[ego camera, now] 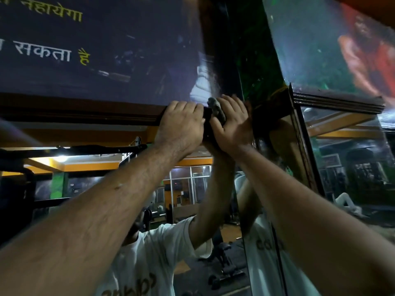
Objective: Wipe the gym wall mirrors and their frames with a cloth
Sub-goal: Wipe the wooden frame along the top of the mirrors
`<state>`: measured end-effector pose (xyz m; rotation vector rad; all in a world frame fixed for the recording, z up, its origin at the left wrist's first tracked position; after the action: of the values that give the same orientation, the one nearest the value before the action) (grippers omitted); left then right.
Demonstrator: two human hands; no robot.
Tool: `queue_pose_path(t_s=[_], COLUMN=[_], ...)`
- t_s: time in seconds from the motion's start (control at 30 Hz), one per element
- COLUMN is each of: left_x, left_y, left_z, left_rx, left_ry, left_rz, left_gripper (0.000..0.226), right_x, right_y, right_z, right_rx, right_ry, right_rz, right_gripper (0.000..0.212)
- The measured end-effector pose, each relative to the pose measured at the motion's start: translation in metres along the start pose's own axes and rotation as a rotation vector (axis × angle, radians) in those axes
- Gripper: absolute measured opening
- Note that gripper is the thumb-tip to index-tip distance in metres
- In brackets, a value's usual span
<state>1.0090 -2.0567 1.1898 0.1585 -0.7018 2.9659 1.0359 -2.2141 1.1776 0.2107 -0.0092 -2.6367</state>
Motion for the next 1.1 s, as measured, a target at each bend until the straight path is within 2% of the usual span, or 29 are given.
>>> queue_pose_path(t_s=[0.07,0.2,0.37,0.53,0.57,0.63,0.7,0.8,0.9,0.97,1.03,1.1], left_x=[0.004,0.014,0.016,0.021,0.022,0.023,0.024,0.028,0.034,0.038,0.039,0.041], left_y=[-0.008,-0.030,-0.040,-0.046,-0.050,-0.055,-0.058,-0.058,-0.065,-0.074,-0.080,-0.082], left_z=[-0.002,-0.017,-0.031,-0.034,-0.038,-0.044,-0.046,-0.043,-0.048,-0.054,-0.057,-0.053], left_rx=[-0.029,0.026,-0.014,0.002,0.023,0.040,0.033,0.018,0.047,0.102,0.113,0.098], left_ry=[-0.023,-0.048,-0.064,-0.087,-0.085,-0.080,-0.093,-0.105,-0.091,-0.070,-0.080,-0.103], left_rz=[-0.012,0.037,0.085,0.072,0.083,0.102,0.097,0.039,-0.010,-0.015,-0.029,-0.060], left_gripper=[0.043,0.051,0.056,0.057,0.057,0.058,0.057,0.055,0.053,0.052,0.049,0.048], right_x=[-0.005,0.000,-0.006,-0.013,-0.012,-0.010,-0.014,-0.021,-0.017,-0.015,-0.020,-0.030], right_y=[-0.012,-0.002,-0.015,-0.030,-0.023,-0.016,-0.031,-0.057,-0.046,-0.038,-0.055,-0.085], right_z=[-0.002,-0.007,0.001,-0.005,-0.004,-0.002,-0.001,-0.008,-0.010,-0.004,0.002,0.001], right_rx=[-0.022,0.156,-0.180,0.079,0.063,-0.107,-0.229,-0.020,0.109,0.027,-0.138,-0.140], right_ry=[-0.047,-0.090,-0.052,-0.111,-0.080,-0.044,-0.070,-0.116,-0.123,-0.073,-0.089,-0.112], right_rz=[0.013,0.075,0.132,0.105,0.083,0.126,0.158,0.096,0.036,-0.017,-0.024,-0.013], right_gripper=[0.058,0.062,0.072,0.065,0.067,0.073,0.072,0.068,0.066,0.066,0.066,0.064])
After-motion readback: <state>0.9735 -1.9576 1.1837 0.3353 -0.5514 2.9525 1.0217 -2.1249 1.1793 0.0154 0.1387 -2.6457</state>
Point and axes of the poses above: each hand's wrist, its own z-axis towards the middle knuckle, its own x-axis out of the back of the hand, y = z × x, the point moved 1 cm from there along z, towards the middle knuckle, and after that the axes turned 6 degrees about -y, right-handed, at the moved point
